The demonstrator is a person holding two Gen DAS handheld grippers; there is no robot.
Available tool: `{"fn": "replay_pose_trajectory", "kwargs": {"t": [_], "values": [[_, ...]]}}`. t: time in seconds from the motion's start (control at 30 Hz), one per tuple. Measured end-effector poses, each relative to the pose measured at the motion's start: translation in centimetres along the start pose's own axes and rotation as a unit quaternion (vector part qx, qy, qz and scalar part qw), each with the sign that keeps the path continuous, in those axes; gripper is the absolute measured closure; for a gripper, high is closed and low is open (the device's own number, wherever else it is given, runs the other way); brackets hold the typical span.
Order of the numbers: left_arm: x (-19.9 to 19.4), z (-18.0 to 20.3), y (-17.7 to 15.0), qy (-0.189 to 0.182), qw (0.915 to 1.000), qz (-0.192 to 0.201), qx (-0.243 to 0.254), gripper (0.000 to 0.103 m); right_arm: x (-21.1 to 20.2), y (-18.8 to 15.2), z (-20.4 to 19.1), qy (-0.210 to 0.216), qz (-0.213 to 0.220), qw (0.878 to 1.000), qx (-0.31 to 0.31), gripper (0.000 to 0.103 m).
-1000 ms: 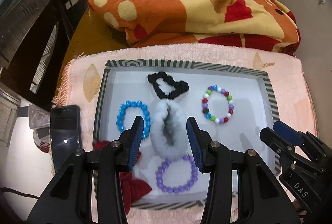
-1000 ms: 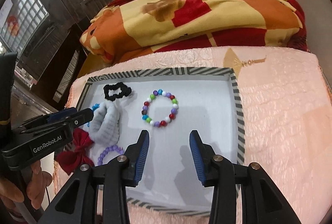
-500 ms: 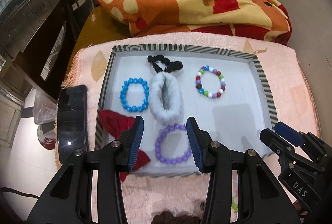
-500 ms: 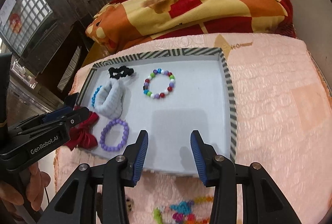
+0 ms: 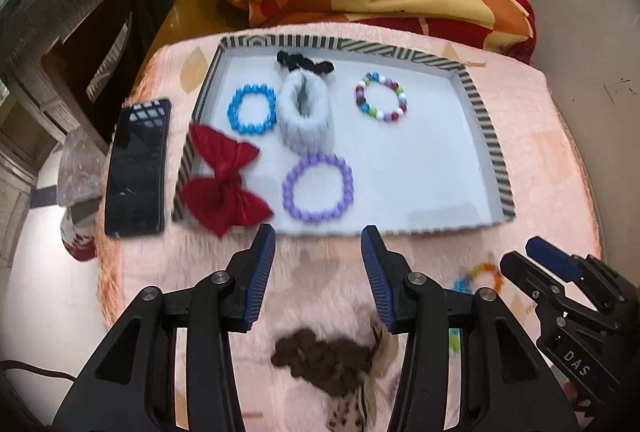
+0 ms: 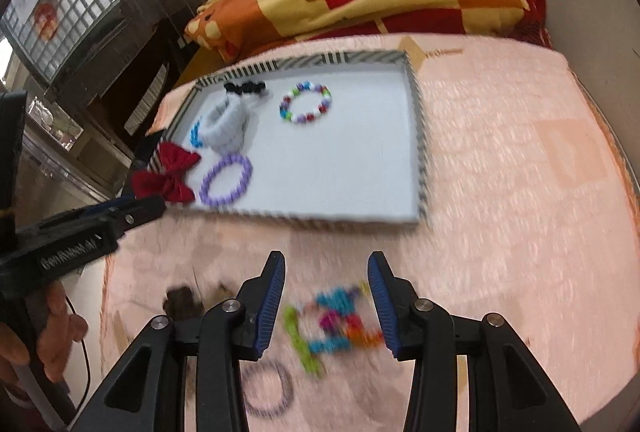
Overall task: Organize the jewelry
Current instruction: 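Withdraw both tools from the tray back over the remaining jewelry, then grasp the brown scrunchie with tan bow with the left tool while the right tool grasps the grey braided bracelet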
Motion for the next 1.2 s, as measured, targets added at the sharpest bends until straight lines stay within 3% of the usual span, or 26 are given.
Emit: {"fn": "replay_pose_trajectory", "kwargs": {"t": [0.43, 0.7, 0.87, 0.97, 1.1, 1.2], "values": [[-1.5, -1.4, -6.1, -0.019, 0.9991, -0.024, -0.03, 0.052, 1.1, -7.3, 1.7, 0.008, -0.051, 0.999, -0.005, 0.062], [-0.8, -1.3, -9.6, -0.027, 0.9976, -0.051, -0.038, 0.052, 1.2, -10.0, -1.1, 0.049, -0.057, 0.997, -0.026, 0.062], [0.0, -1.0, -10.8, -0.029, 0.9967, -0.066, -0.038, 0.052, 2.1, -11.0, -2.9, 0.043, -0.064, 0.996, -0.054, 0.063], [0.4, -1.1, -11.2, -0.028, 0.9963, -0.072, -0.038, 0.052, 2.7, -11.4, -3.4, 0.037, -0.066, 0.995, -0.062, 0.068], [0.8, -1.2, -11.4, -0.026, 0.9959, -0.077, -0.04, 0.052, 3.1, -11.7, -3.8, -0.001, -0.05, 0.994, -0.096, 0.084], [1.1, -1.1, -11.5, -0.027, 0.9955, -0.082, -0.039, 0.052, 3.2, -11.6, -3.6, -0.006, -0.05, 0.993, -0.105, 0.094]]}}
Point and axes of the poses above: each gripper's, at about its wrist camera, not at the fingertips, and x roughly the way its jaws point, z to its right, y to its top, the point moved 4 cm from there along x, roughly the way its jaws point, and after that the axes turned 13 degrees about -y, right-handed, at the moved point
